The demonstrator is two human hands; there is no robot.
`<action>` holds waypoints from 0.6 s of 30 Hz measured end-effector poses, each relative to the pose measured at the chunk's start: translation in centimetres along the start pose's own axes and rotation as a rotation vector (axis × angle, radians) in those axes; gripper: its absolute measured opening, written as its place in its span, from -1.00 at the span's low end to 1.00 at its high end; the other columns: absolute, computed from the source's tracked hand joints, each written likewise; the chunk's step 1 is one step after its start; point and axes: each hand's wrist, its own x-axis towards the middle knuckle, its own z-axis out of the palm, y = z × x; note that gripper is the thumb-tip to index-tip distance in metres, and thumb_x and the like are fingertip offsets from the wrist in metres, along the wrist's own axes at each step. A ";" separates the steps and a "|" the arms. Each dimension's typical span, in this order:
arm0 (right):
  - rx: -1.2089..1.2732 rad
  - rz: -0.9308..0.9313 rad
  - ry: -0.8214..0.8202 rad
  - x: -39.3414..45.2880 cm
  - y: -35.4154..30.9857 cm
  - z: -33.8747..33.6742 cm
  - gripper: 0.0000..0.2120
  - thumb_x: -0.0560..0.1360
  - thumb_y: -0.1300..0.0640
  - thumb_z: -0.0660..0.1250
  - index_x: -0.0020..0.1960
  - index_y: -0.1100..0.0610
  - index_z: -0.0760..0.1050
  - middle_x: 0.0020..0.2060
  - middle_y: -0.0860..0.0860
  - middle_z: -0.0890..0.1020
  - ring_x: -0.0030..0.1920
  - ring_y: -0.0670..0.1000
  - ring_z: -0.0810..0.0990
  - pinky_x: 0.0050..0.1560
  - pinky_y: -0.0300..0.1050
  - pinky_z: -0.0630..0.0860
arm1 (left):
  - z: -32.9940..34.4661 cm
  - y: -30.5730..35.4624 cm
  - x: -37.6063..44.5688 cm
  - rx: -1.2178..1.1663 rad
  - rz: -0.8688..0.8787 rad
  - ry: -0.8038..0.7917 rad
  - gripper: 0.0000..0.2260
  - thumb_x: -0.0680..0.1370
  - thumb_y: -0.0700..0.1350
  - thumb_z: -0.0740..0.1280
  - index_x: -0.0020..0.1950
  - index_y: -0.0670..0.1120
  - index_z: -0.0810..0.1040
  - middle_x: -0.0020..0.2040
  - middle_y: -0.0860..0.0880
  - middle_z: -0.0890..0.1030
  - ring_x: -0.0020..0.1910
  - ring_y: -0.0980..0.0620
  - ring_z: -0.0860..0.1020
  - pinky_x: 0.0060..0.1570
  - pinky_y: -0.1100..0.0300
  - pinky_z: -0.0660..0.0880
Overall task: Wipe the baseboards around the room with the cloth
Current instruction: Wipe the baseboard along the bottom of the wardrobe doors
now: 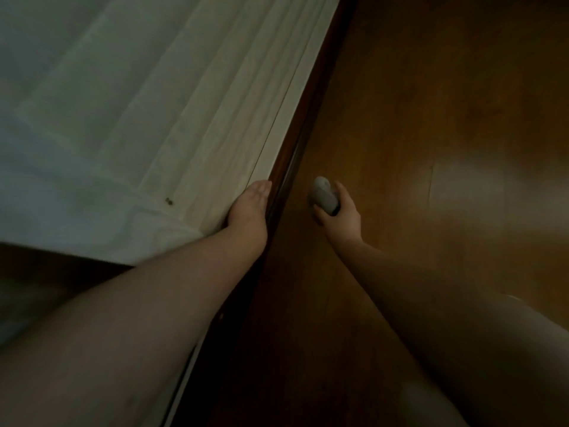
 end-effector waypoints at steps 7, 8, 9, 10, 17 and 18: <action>-0.134 -0.075 -0.111 3.5 1.6 2.2 -0.39 0.52 0.12 0.41 0.51 0.08 0.29 0.41 0.05 0.40 0.37 0.04 0.41 0.26 -0.26 0.29 | 0.5 0.1 0.1 -0.084 -0.021 0.032 -0.32 0.68 0.16 -0.08 0.55 -0.31 -0.23 0.57 -0.29 -0.27 0.57 -0.21 -0.25 0.52 -0.07 -0.28; -0.134 -0.068 -0.110 3.9 1.5 2.4 -0.40 0.52 0.13 0.41 0.50 0.08 0.30 0.41 0.05 0.40 0.37 0.04 0.41 0.27 -0.25 0.29 | 0.5 0.1 0.0 -0.086 -0.020 0.032 -0.32 0.68 0.16 -0.08 0.55 -0.31 -0.23 0.57 -0.29 -0.27 0.57 -0.21 -0.25 0.53 -0.08 -0.27; -0.131 -0.063 -0.110 4.3 1.3 2.7 -0.41 0.52 0.14 0.40 0.50 0.08 0.30 0.41 0.06 0.40 0.36 0.05 0.41 0.28 -0.23 0.30 | 0.5 0.1 -0.1 -0.085 -0.022 0.030 -0.32 0.68 0.16 -0.09 0.55 -0.31 -0.23 0.56 -0.30 -0.27 0.57 -0.22 -0.25 0.53 -0.08 -0.27; -0.133 -0.057 -0.110 4.7 1.1 3.0 -0.41 0.52 0.15 0.40 0.50 0.08 0.30 0.41 0.06 0.39 0.36 0.05 0.41 0.30 -0.21 0.30 | 0.6 0.2 0.0 -0.084 -0.021 0.028 -0.32 0.68 0.16 -0.09 0.55 -0.31 -0.23 0.56 -0.30 -0.27 0.57 -0.22 -0.25 0.53 -0.09 -0.26; -0.088 -0.019 -0.026 10.8 -1.5 4.2 -0.40 0.53 0.16 0.38 0.53 0.09 0.27 0.42 0.12 0.38 0.38 0.13 0.41 0.41 -0.06 0.34 | 0.8 0.7 -0.6 -0.052 -0.011 0.096 -0.33 0.68 0.18 -0.13 0.55 -0.32 -0.17 0.57 -0.32 -0.19 0.57 -0.25 -0.20 0.49 -0.15 -0.29; -0.086 -0.003 -0.052 11.6 -2.0 4.3 -0.40 0.54 0.16 0.37 0.53 0.07 0.26 0.43 0.11 0.37 0.38 0.14 0.41 0.41 -0.03 0.36 | 1.0 1.0 -0.9 -0.025 -0.040 0.117 -0.32 0.68 0.19 -0.15 0.55 -0.33 -0.15 0.58 -0.32 -0.15 0.58 -0.26 -0.18 0.47 -0.18 -0.33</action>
